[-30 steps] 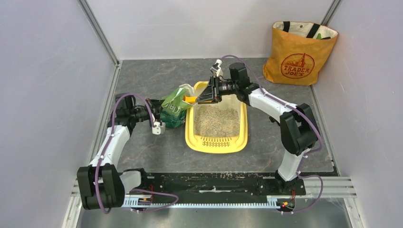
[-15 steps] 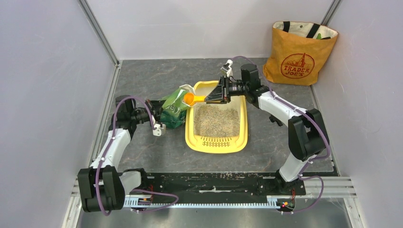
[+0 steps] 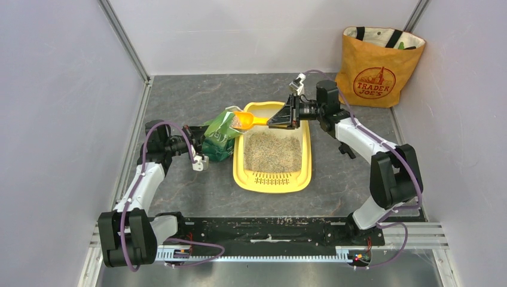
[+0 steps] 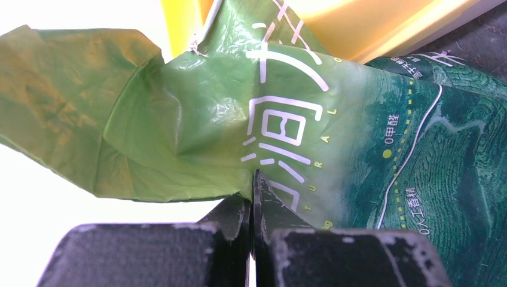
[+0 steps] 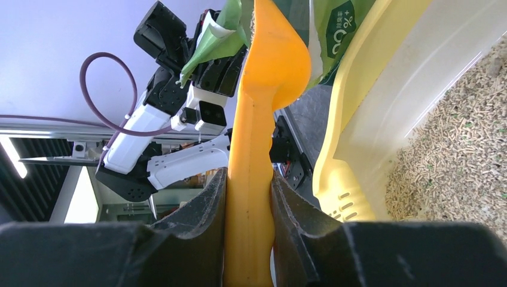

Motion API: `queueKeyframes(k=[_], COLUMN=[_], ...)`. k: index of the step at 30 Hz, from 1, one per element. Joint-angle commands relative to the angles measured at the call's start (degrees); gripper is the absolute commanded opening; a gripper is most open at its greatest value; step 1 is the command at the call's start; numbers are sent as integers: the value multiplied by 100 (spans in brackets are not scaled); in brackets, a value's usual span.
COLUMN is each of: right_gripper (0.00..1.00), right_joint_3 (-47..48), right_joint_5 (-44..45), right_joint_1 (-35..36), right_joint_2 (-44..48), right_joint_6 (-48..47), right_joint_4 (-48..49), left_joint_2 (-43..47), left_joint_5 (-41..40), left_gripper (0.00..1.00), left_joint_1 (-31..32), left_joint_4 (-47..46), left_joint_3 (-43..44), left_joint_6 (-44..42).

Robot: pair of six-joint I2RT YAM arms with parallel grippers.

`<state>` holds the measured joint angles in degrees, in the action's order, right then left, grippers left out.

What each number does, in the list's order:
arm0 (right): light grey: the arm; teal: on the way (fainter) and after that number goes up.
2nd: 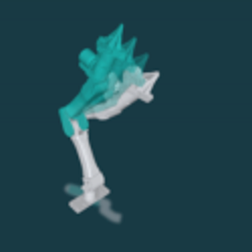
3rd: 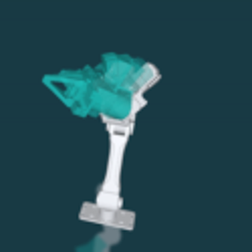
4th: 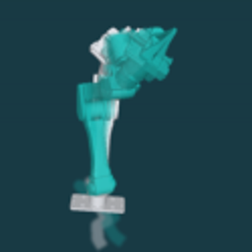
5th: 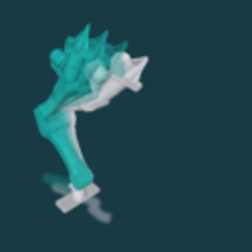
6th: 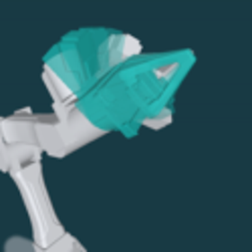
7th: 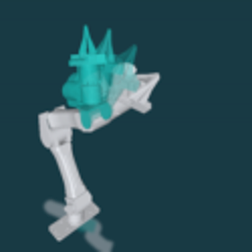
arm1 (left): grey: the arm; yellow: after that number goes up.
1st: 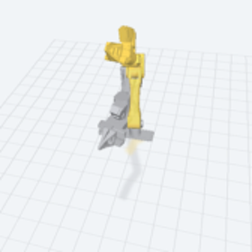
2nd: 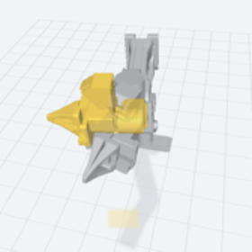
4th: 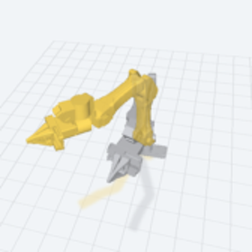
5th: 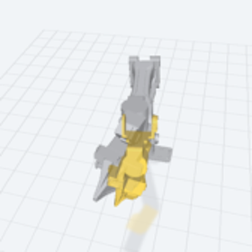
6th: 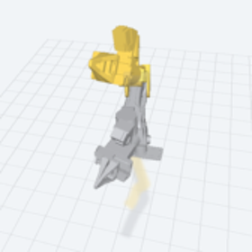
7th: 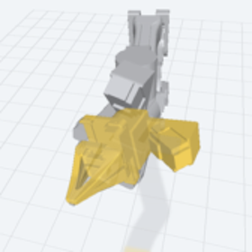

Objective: Fill the litter box with clean litter

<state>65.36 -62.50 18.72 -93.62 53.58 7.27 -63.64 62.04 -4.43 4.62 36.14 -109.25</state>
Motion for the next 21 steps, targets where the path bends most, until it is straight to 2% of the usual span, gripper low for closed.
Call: queueKeyframes(k=[1,13,21], right_gripper=[0,0,0], right_joint_3=[-38,-348,-400], right_joint_5=[-225,-337,-569], right_joint_1=[-149,-571,-1171], right_joint_2=[394,763,1130], right_joint_6=[-187,-841,-1823], right_joint_4=[119,-710,-2151], left_joint_2=[67,56,35], left_joint_5=[362,362,353], left_gripper=[2,2,2], left_joint_1=[22,21,21], left_joint_4=[-402,-489,-489], left_joint_3=[1,51,20], left_joint_6=[28,44,-19])
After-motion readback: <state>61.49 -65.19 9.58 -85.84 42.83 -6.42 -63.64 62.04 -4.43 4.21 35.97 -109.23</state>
